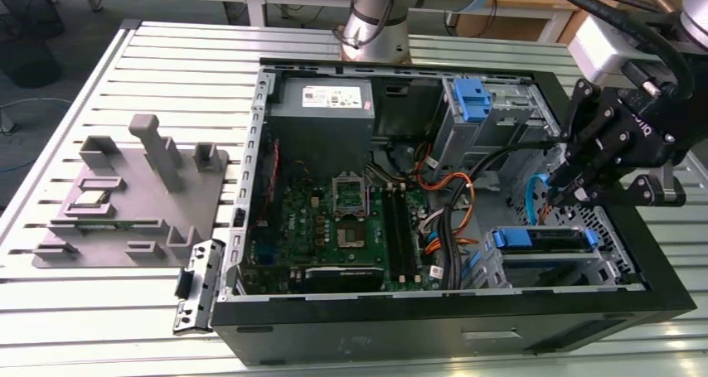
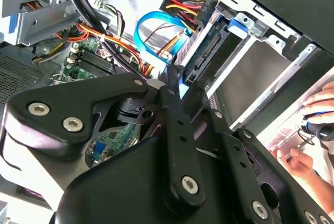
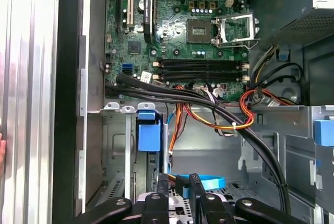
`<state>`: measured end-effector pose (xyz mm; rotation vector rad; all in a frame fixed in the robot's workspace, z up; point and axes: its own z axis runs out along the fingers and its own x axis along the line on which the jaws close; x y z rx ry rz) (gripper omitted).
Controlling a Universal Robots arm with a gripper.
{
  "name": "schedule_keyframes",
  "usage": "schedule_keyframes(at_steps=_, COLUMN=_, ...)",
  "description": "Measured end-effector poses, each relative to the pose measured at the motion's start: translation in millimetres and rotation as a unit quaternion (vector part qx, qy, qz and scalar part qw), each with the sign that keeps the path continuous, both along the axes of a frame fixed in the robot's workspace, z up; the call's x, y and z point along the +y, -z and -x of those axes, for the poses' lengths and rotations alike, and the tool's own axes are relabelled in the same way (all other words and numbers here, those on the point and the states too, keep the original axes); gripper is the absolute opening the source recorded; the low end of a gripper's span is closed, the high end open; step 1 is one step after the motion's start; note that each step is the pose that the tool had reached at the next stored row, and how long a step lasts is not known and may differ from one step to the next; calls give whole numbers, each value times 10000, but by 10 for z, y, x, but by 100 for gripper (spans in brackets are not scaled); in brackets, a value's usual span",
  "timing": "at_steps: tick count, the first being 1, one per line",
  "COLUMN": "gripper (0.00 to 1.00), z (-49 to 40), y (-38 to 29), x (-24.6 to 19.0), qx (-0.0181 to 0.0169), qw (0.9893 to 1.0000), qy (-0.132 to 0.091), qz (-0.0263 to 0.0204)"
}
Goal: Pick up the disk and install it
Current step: 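Insert the first disk wire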
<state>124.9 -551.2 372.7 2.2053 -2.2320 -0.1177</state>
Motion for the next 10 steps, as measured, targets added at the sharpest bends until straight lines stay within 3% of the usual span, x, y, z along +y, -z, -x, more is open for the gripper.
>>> schedule_keyframes(at_steps=5, gripper=30, z=-1, y=60, x=15, qx=0, qw=10000, qy=0, qz=45)
schedule_keyframes(at_steps=10, gripper=30, z=-1, y=131, x=34, qx=0, qw=9999, qy=0, qz=136)
